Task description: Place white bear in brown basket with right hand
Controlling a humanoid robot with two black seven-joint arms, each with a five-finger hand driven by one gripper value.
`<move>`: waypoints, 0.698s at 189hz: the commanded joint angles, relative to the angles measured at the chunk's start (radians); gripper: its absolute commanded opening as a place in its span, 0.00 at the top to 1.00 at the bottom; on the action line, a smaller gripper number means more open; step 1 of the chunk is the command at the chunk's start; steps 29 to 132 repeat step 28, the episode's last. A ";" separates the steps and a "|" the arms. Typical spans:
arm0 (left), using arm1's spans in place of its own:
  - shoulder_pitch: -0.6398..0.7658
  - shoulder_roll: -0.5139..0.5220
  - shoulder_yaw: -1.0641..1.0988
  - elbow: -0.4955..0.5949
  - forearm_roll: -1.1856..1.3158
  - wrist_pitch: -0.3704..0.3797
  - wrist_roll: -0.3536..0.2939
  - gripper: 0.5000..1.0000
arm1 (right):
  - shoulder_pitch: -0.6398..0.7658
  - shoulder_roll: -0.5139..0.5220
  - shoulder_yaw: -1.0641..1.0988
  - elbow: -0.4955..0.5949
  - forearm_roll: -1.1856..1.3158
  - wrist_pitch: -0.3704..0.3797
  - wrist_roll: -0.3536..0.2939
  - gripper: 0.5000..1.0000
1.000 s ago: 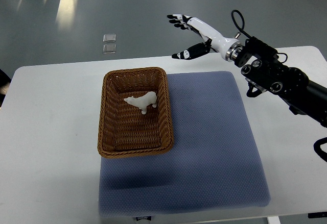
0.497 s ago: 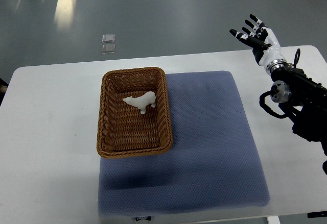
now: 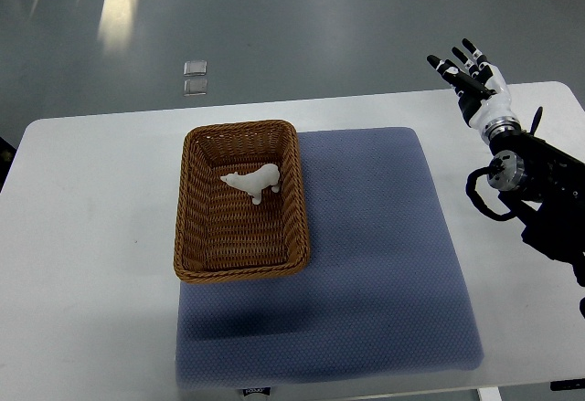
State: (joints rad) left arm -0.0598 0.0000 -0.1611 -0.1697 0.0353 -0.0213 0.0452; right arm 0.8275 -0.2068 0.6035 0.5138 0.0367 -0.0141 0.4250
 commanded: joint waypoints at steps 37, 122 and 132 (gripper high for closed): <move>-0.002 0.000 0.000 0.002 0.000 0.000 0.001 0.00 | -0.016 0.010 -0.002 0.000 -0.017 -0.004 0.003 0.15; -0.002 0.000 0.000 0.002 0.000 0.000 0.001 0.00 | -0.016 0.010 -0.002 0.000 -0.017 -0.004 0.003 0.15; -0.002 0.000 0.000 0.002 0.000 0.000 0.001 0.00 | -0.016 0.010 -0.002 0.000 -0.017 -0.004 0.003 0.15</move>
